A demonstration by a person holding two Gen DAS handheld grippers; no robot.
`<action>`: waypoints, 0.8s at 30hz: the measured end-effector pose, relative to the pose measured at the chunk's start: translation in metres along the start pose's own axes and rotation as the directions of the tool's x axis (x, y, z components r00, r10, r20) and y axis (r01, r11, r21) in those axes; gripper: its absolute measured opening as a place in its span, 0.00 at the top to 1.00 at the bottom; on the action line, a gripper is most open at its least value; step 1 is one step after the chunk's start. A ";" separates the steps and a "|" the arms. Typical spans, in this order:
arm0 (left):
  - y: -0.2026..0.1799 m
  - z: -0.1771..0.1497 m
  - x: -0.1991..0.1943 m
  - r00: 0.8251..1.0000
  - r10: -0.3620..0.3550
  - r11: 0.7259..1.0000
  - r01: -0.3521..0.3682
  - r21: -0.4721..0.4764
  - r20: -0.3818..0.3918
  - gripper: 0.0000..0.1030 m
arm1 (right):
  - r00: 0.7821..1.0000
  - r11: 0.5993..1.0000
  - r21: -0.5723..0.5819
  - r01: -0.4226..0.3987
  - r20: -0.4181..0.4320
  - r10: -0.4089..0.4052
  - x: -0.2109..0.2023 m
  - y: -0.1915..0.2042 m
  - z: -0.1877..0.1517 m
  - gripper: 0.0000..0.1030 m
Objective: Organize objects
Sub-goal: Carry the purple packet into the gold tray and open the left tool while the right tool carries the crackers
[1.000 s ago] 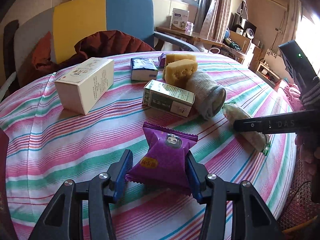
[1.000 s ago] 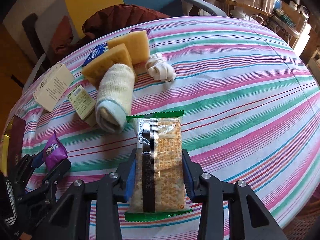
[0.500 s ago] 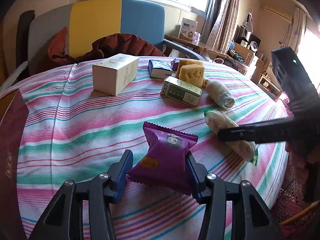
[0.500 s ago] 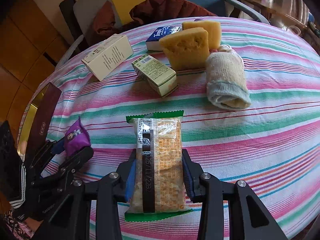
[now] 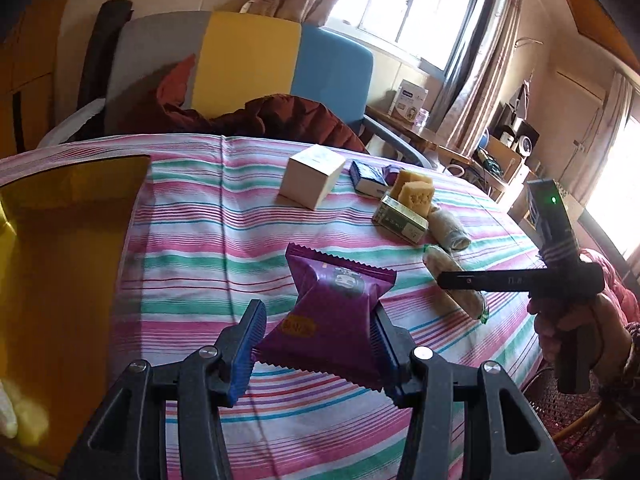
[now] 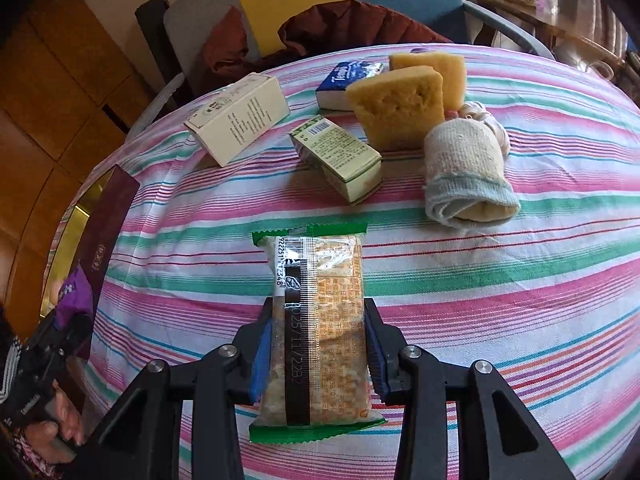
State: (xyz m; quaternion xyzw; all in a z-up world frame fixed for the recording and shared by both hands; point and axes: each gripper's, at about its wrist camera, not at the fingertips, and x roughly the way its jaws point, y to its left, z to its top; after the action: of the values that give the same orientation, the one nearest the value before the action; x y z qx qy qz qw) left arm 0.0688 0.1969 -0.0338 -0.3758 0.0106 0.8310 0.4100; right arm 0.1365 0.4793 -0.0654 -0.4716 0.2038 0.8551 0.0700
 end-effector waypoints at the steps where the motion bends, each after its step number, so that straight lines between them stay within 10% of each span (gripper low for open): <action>1: 0.007 0.001 -0.006 1.000 0.004 1.000 -0.004 -0.019 0.008 0.50 | 1.000 1.000 -0.021 -0.006 0.010 0.006 -0.002 0.005 -0.001 0.61; 10: 0.085 0.010 -0.038 0.994 0.104 0.978 -0.098 -0.185 0.018 0.50 | 0.988 0.988 -0.112 -0.102 0.105 0.113 -0.023 0.053 -0.007 0.61; 24: 0.224 0.017 -0.059 0.960 0.270 0.861 -0.274 -0.429 -0.070 0.50 | 0.932 0.898 -0.312 -0.311 0.082 0.352 -0.027 0.205 -0.012 0.61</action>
State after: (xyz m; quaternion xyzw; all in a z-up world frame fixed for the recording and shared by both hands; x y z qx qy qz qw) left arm -0.0732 0.0144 -0.0497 -0.4555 -0.1204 0.8603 0.1945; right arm 0.0964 0.2902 0.0097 -0.3755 0.1467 0.9053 -0.1341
